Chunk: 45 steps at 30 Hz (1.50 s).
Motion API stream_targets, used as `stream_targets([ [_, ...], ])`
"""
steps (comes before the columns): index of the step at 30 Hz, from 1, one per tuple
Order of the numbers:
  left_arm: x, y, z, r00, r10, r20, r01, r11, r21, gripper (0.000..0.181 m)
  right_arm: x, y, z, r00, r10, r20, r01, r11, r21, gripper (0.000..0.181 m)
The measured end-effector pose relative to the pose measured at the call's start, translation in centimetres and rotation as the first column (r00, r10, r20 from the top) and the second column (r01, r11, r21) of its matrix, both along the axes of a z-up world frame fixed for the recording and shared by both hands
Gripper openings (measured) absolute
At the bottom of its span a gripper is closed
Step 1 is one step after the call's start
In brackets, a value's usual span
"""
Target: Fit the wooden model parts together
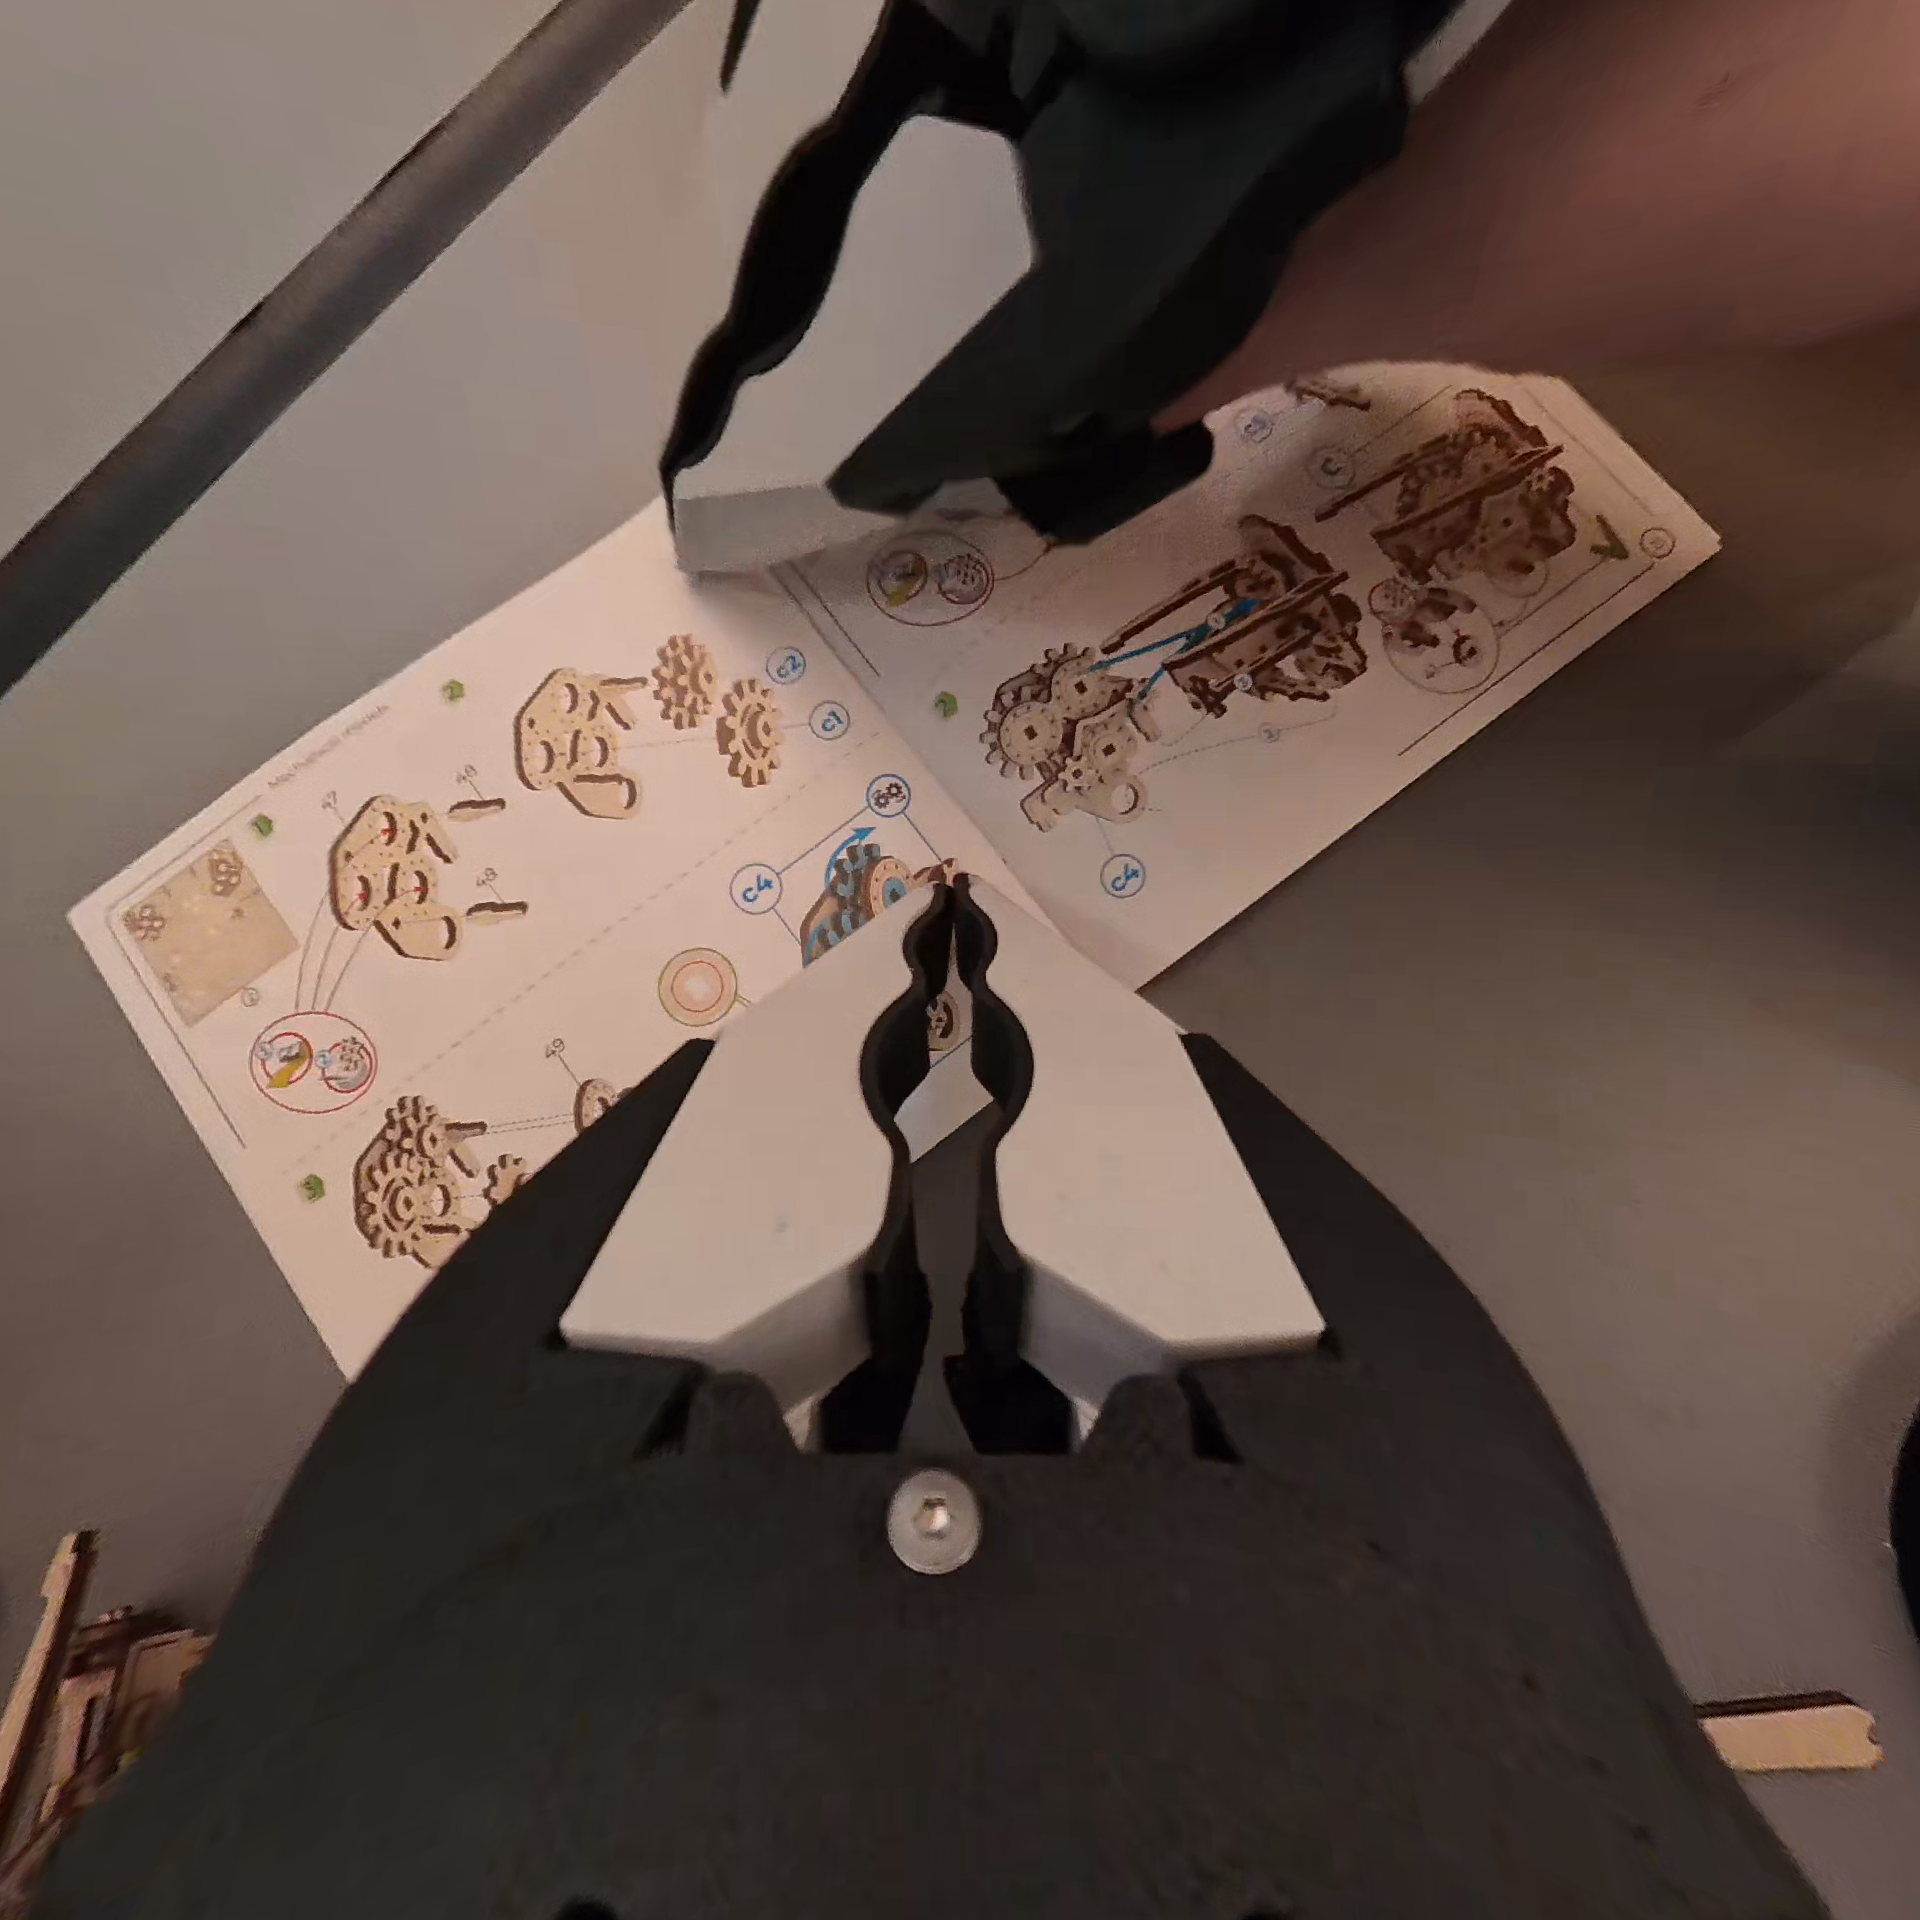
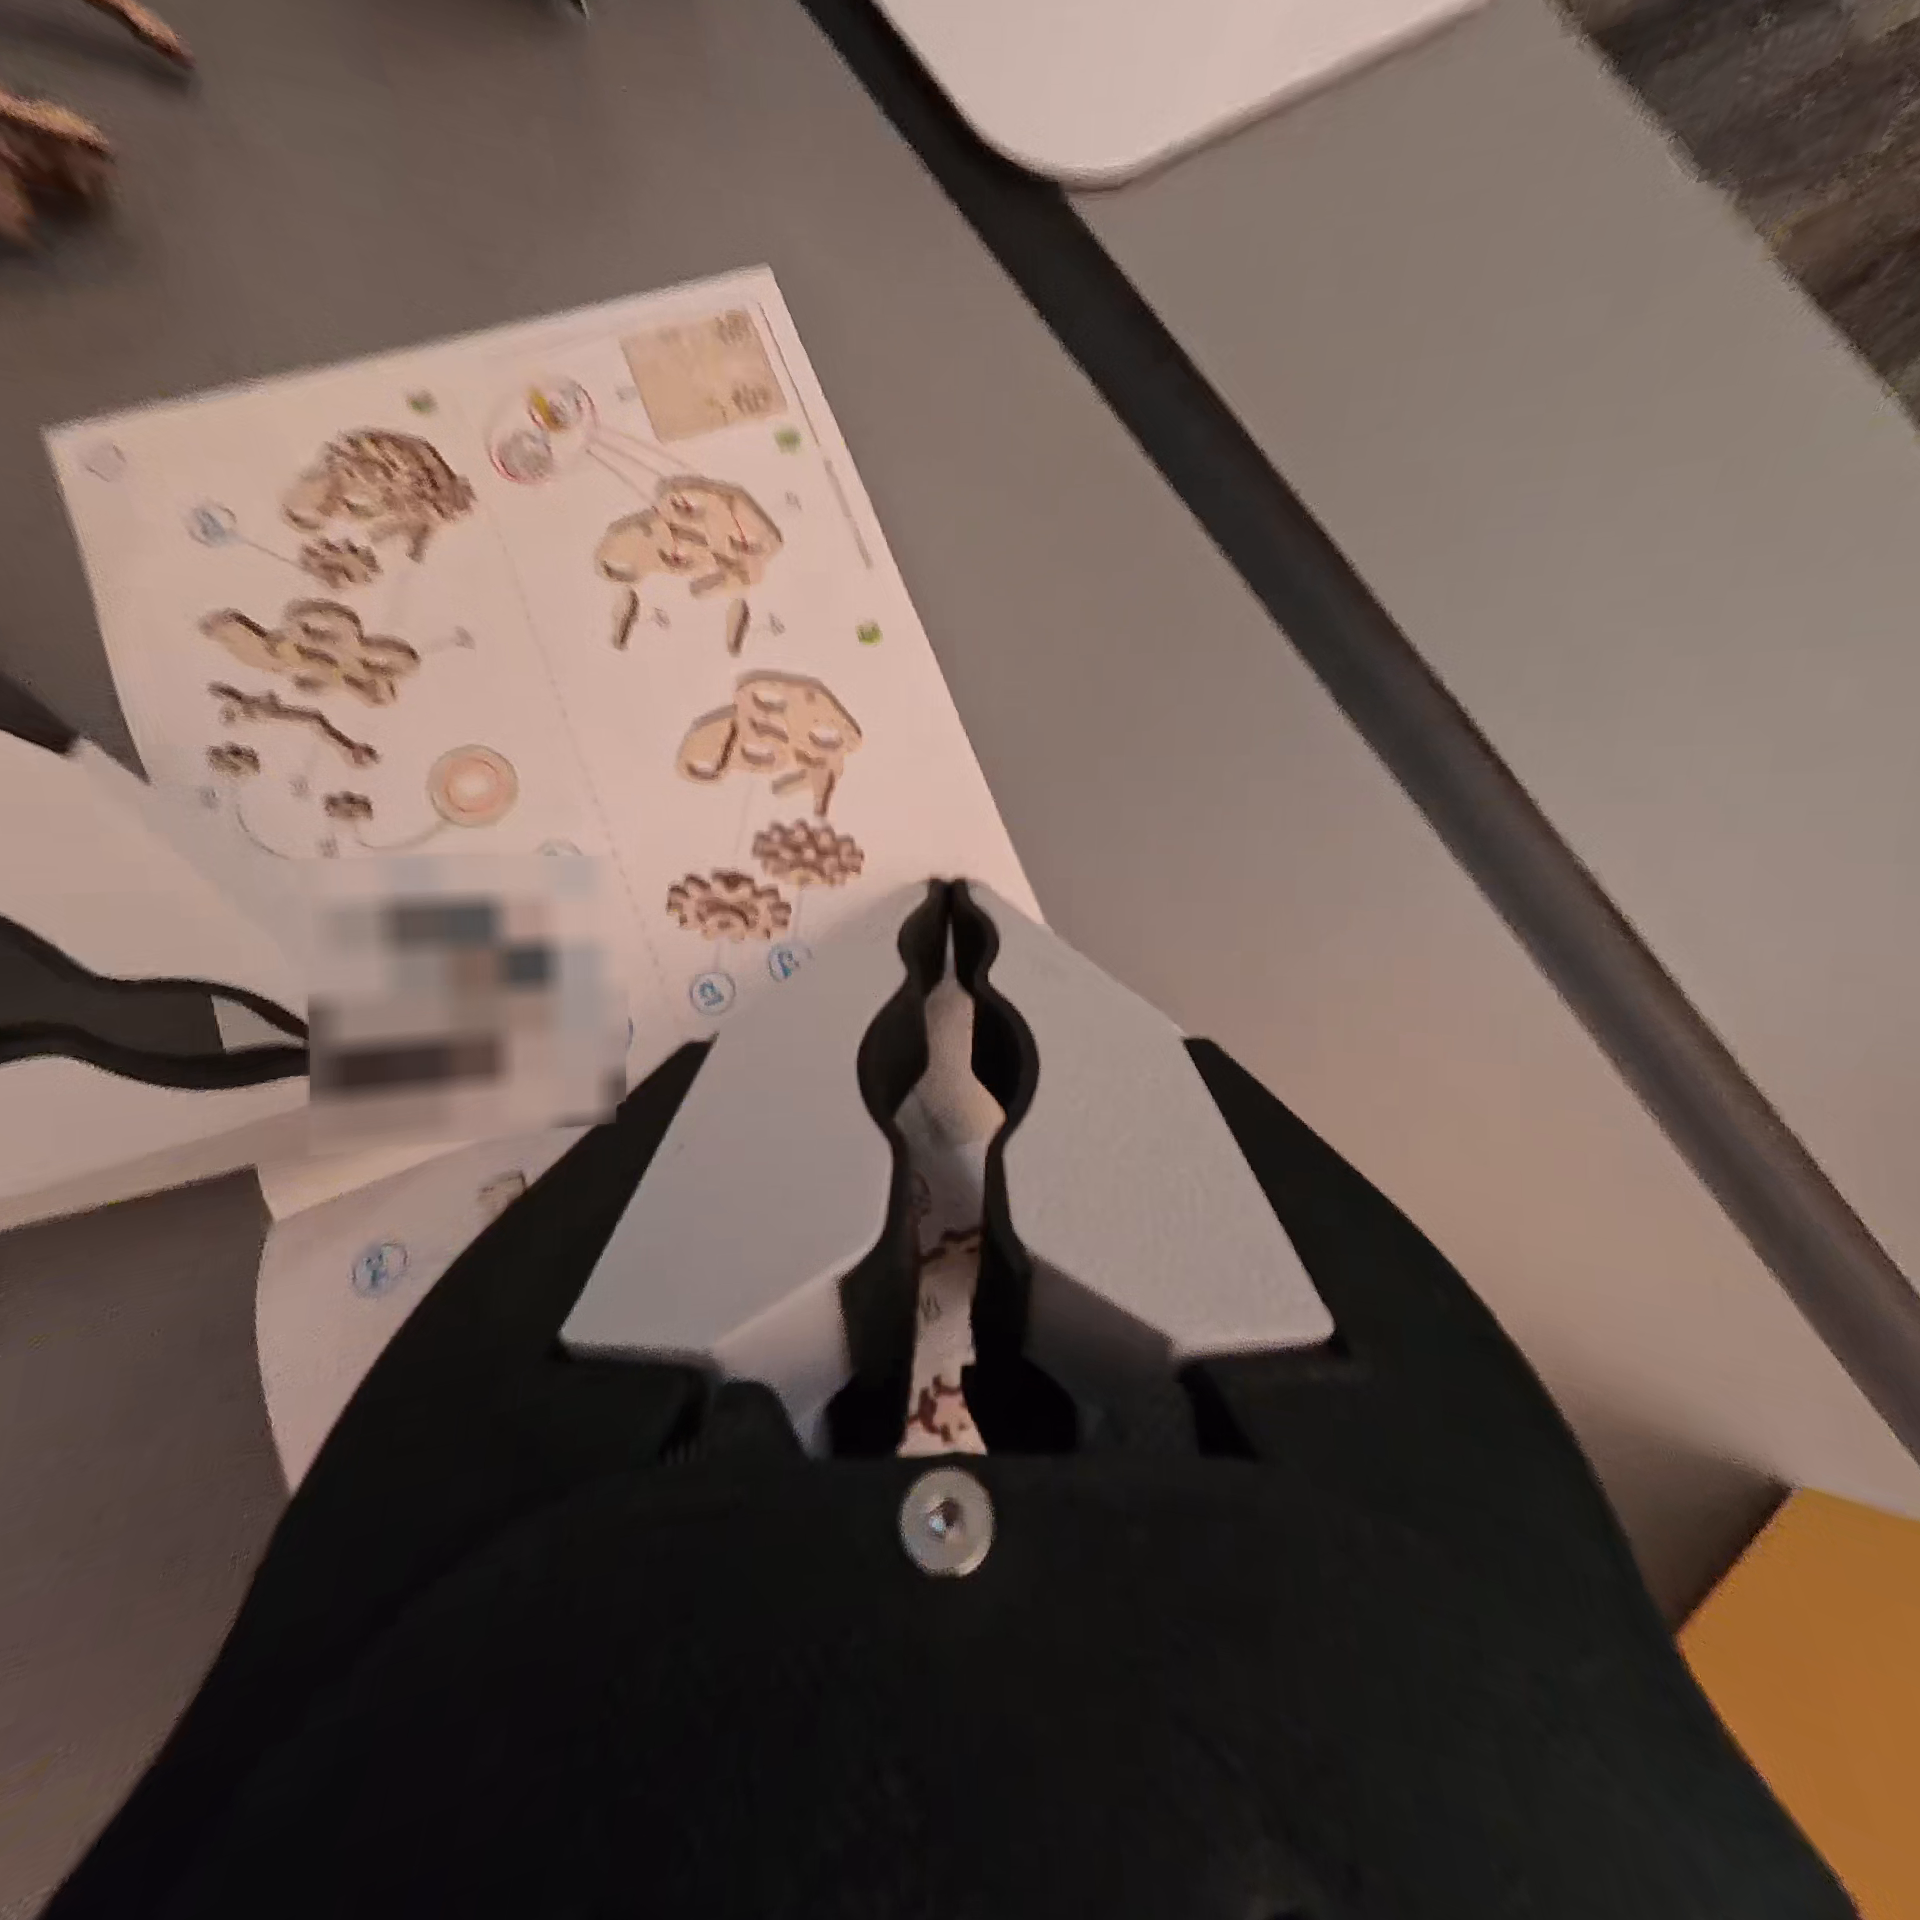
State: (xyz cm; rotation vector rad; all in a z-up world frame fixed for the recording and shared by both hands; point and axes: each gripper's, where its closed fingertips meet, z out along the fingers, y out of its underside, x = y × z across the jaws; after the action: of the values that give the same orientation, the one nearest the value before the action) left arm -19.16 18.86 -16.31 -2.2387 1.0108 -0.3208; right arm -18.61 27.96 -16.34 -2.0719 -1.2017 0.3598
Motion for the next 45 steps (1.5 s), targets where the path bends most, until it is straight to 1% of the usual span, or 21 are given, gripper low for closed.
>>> stream_targets([
  [3, 0.1, 0.0, 0.0, 1.0, 0.001, 0.002, -0.001, 1.0, -0.006, 0.0, -0.3, 0.0, 0.5, 1.0, -0.019, -0.006, 0.019, 0.999, 0.039, 0.0],
  [5, 0.1, 0.0, 0.0, 1.0, 0.0, 0.001, 0.0, 1.0, -0.002, 0.0, -0.6, -1.1, 1.2, 0.999, -0.004, -0.032, 0.005, 0.999, 0.034, 0.0],
  [7, 0.1, 0.0, 0.0, 1.0, 0.005, 0.006, -0.005, 1.0, 0.006, 0.0, -0.7, -2.8, 1.5, 0.999, 0.004, -0.037, -0.004, 1.0, -0.004, 0.0],
  [10, 0.1, 0.1, 0.0, 1.0, 0.022, 0.023, -0.022, 1.0, 0.004, 0.0, -0.2, -5.3, 0.6, 1.0, 0.006, 0.003, -0.006, 0.996, -0.094, 0.0],
  [12, 0.1, 0.1, 0.0, 0.999, 0.029, 0.032, -0.029, 1.0, 0.002, 0.0, 0.0, -5.8, 0.0, 1.0, 0.001, 0.008, 0.0, 0.995, -0.098, 0.0],
  [15, 0.1, 0.1, 0.0, 0.999, 0.039, 0.037, -0.039, 0.999, 0.007, 0.0, 0.1, -5.7, 0.4, 0.999, -0.043, -0.024, 0.041, 0.997, -0.064, 0.001],
  [17, 0.1, 0.2, 0.0, 0.998, 0.054, 0.037, -0.055, 0.998, 0.015, 0.0, 0.4, -6.1, 1.5, 0.997, -0.065, -0.038, 0.065, 0.998, 0.017, 0.001],
  [19, 0.1, 0.4, 0.1, 0.995, 0.088, 0.055, -0.09, 0.995, 0.03, 0.0, 1.6, -6.2, 3.1, 0.991, -0.132, -0.038, 0.136, 0.981, 0.137, 0.005],
  [21, -0.2, 0.7, 0.8, 0.987, 0.14, 0.085, -0.144, 0.988, 0.052, 0.002, 3.1, -6.6, 4.9, 0.977, -0.207, -0.043, 0.211, 0.94, 0.267, 0.018],
  [22, -0.6, 1.1, 1.7, 0.98, 0.169, 0.109, -0.179, 0.98, 0.09, 0.008, 4.1, -6.7, 6.0, 0.963, -0.264, -0.047, 0.264, 0.901, 0.346, 0.029],
  [23, -1.1, 1.2, 3.0, 0.973, 0.186, 0.136, -0.204, 0.969, 0.137, 0.01, 5.0, -7.0, 7.1, 0.947, -0.318, -0.055, 0.311, 0.854, 0.417, 0.038],
  [24, -1.7, 1.4, 4.4, 0.968, 0.196, 0.156, -0.225, 0.955, 0.192, 0.012, 5.4, -7.7, 7.8, 0.937, -0.344, -0.056, 0.329, 0.821, 0.467, 0.038],
  [25, -2.4, 1.3, 5.7, 0.965, 0.205, 0.164, -0.242, 0.939, 0.246, 0.018, 5.7, -8.4, 8.3, 0.927, -0.37, -0.057, 0.348, 0.794, 0.499, 0.039],
  [27, -4.3, 0.9, 7.8, 0.96, 0.235, 0.149, -0.272, 0.908, 0.32, 0.038, 5.4, -9.6, 8.6, 0.913, -0.403, -0.054, 0.372, 0.772, 0.515, 0.045],
  [30, -7.1, -0.4, 10.1, 0.954, 0.27, 0.131, -0.301, 0.864, 0.404, 0.052, 4.1, -11.0, 8.5, 0.905, -0.426, -0.011, 0.372, 0.778, 0.505, 0.046],
  [32, -8.8, -1.4, 10.6, 0.95, 0.297, 0.098, -0.309, 0.842, 0.441, 0.063, 3.2, -11.7, 8.9, 0.899, -0.438, 0.004, 0.372, 0.768, 0.521, 0.046],
  [35, -10.7, -2.8, 10.5, 0.943, 0.331, 0.042, -0.309, 0.816, 0.488, 0.079, 2.1, -12.5, 9.3, 0.898, -0.44, 0.024, 0.359, 0.762, 0.539, 0.046],
  [39, -12.9, -4.2, 10.6, 0.925, 0.381, -0.02, -0.311, 0.783, 0.539, 0.085, 1.7, -13.5, 9.8, 0.886, -0.462, 0.025, 0.374, 0.746, 0.55, 0.048],
  [43, -14.1, -5.6, 11.5, 0.915, 0.402, -0.024, -0.32, 0.761, 0.565, 0.086, 2.0, -14.1, 10.4, 0.865, -0.501, 0.021, 0.395, 0.707, 0.586, 0.061],
  [45, -14.6, -6.0, 12.3, 0.912, 0.409, -0.019, -0.321, 0.742, 0.589, 0.086, 1.9, -14.3, 10.3, 0.865, -0.501, 0.022, 0.394, 0.706, 0.589, 0.062],
])
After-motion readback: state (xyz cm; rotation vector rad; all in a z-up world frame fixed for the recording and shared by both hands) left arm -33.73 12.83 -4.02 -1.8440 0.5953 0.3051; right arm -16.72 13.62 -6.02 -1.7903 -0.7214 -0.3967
